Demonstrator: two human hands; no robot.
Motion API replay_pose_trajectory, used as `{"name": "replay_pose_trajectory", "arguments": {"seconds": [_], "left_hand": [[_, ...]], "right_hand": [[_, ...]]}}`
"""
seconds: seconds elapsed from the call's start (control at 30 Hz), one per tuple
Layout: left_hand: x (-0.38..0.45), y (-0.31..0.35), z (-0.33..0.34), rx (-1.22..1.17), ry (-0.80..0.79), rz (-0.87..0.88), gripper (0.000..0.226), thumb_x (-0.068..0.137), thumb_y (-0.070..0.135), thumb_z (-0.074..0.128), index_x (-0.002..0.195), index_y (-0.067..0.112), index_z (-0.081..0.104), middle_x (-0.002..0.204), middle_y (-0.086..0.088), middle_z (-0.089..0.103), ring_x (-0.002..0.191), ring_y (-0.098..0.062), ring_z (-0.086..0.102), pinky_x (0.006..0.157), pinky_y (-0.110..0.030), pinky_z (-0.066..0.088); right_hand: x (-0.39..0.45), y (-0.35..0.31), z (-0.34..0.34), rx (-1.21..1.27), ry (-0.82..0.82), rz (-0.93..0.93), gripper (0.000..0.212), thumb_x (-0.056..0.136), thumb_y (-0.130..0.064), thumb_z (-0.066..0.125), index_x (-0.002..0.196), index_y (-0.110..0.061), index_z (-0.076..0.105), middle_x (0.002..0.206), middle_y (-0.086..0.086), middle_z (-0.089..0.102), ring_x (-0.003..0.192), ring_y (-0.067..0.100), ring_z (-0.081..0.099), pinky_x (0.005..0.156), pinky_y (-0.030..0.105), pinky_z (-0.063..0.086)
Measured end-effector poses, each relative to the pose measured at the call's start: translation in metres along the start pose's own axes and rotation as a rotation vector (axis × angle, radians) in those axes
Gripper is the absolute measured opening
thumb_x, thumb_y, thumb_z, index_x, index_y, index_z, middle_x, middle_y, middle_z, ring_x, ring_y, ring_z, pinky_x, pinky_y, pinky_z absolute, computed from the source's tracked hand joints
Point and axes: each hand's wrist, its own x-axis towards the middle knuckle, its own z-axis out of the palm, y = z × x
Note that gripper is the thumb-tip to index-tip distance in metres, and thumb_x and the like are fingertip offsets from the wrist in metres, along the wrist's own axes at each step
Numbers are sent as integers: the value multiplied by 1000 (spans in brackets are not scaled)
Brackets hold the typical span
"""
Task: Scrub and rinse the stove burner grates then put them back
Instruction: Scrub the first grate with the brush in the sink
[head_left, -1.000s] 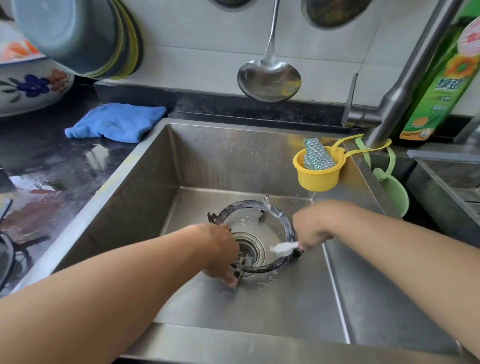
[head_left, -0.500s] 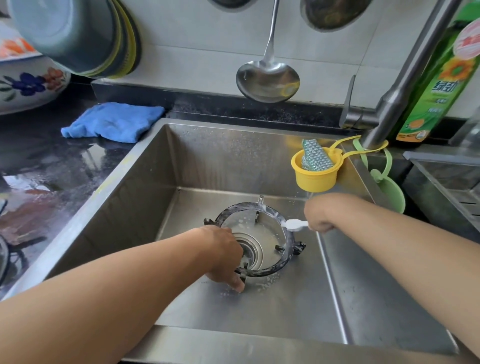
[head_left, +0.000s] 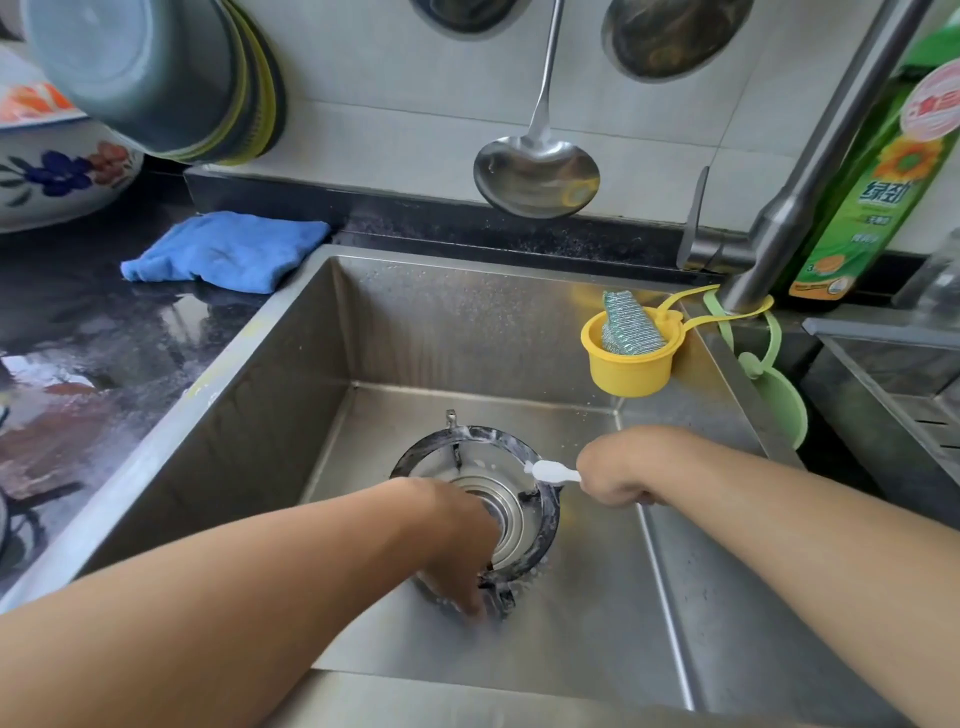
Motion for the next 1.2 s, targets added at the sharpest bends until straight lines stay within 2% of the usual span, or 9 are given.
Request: {"name": "replay_pose_trajectory", "arguments": {"seconds": [0.3,0.43,0.6,0.67,0.77,0.87,0.97,1.1,1.2], "left_hand": [[0,-8,1,-19,26,56,40,93,42,66,129,26,69,121,2,71,113,-25,64,94,-35,53],[2,-11,2,-37,40,53,39,92,44,66,125,25,72,116,2,73,110,-23,65,91,-33,53],[2,-13,2,-69,57,46,41,93,41,68,132,28,68,125,4,70,116,-22,62,83,-27,42],[1,-14,1,-75,46,48,43,94,40,69,135,30,66,127,4,68,119,-22,61,84,-26,40],[3,-12,0,-58,41,51,44,94,39,70,136,31,65,126,4,69,119,-22,61,84,-27,40],[2,-13,0,-68,27,54,44,94,39,69,137,30,64,123,3,70,116,-21,61,82,-26,39],[5,-13,2,-66,27,63,43,93,40,70,135,31,66,122,3,70,116,-22,62,84,-27,42],[7,-15,3,-73,34,65,43,92,39,71,134,30,67,127,4,68,119,-22,61,88,-28,44],[4,-18,3,-91,37,63,41,93,40,71,132,29,68,124,3,69,116,-21,61,85,-26,42]], "right_hand": [[-12,1,-8,-123,-41,34,42,94,11,47,136,16,46,134,27,59,105,37,62,62,35,45],[-18,13,-13,-72,-3,100,49,96,8,43,145,8,38,139,27,55,119,38,60,78,38,45],[-12,1,-10,-81,-178,-5,38,61,18,51,96,13,65,61,19,65,58,32,58,56,34,47],[-16,4,-11,-47,-137,32,16,79,14,47,81,9,63,45,15,59,45,26,51,49,31,42],[-17,8,-12,-73,-119,35,29,91,10,43,110,16,64,87,28,72,46,23,47,45,28,38],[-15,4,-11,-62,-94,77,37,96,8,41,130,16,52,81,26,72,55,26,52,42,25,39],[-11,14,-10,-14,-14,93,44,96,11,45,139,15,42,135,29,57,110,40,62,72,31,41],[-4,8,-3,15,8,35,38,98,5,48,135,10,51,115,23,64,81,33,57,56,28,46],[0,2,0,87,-39,31,33,95,6,47,127,9,57,113,26,66,83,36,59,67,38,49]]}}
